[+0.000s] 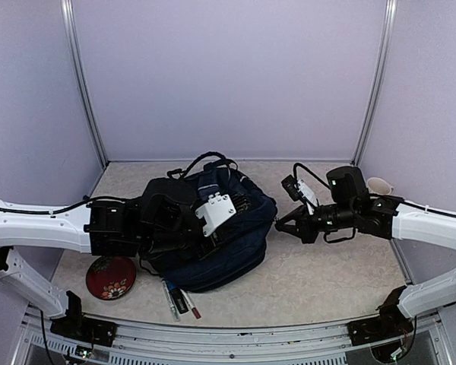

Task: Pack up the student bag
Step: Zip the student bag into the largest pocket of the bag.

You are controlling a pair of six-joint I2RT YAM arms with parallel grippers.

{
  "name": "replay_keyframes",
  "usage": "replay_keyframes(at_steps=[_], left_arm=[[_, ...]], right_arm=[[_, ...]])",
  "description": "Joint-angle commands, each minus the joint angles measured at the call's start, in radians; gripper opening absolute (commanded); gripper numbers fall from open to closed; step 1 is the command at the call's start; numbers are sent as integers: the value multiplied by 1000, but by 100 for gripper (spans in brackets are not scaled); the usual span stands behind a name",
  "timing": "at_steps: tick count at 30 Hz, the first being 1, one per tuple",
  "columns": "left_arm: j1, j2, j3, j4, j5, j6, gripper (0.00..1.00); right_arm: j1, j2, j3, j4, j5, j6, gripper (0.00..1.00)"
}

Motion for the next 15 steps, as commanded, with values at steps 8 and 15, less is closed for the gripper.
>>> replay_keyframes(at_steps=[8,15], left_arm=[[-5,-296,-102,57,220,208,0],[50,-334,-141,140,355,255,0]], right_arm=[[-123,159,47,-56,102,-32,0],[-149,263,69,30,75,-40,0]])
